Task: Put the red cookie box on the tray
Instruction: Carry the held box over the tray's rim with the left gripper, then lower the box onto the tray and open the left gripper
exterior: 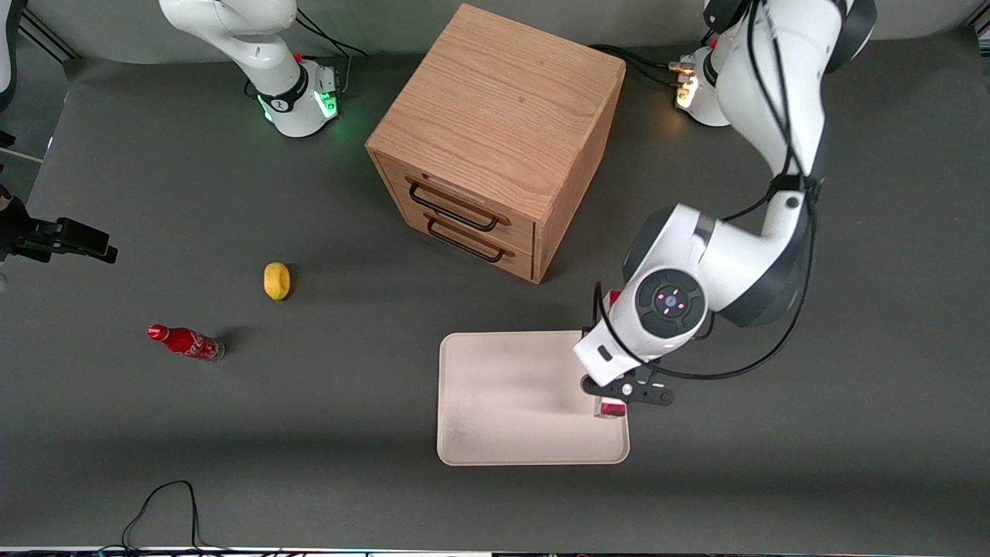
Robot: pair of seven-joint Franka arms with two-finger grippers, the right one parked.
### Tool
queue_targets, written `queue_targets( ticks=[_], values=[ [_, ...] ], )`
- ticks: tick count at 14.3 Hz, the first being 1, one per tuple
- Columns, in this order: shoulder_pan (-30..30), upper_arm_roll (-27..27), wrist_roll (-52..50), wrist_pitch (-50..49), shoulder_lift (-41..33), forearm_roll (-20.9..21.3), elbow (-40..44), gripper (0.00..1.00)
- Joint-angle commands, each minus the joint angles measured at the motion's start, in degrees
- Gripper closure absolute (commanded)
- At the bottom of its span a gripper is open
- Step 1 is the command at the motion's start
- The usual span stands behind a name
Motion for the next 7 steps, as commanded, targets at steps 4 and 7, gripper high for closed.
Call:
queue_targets(
  ticks=[4, 7],
  values=[
    [0.1, 1.0, -1.3, 10.4, 1.8, 0.0, -3.9, 1.00],
    [0.4, 1.0, -1.5, 13.4, 3.8, 0.1, -3.9, 1.00]
  ],
)
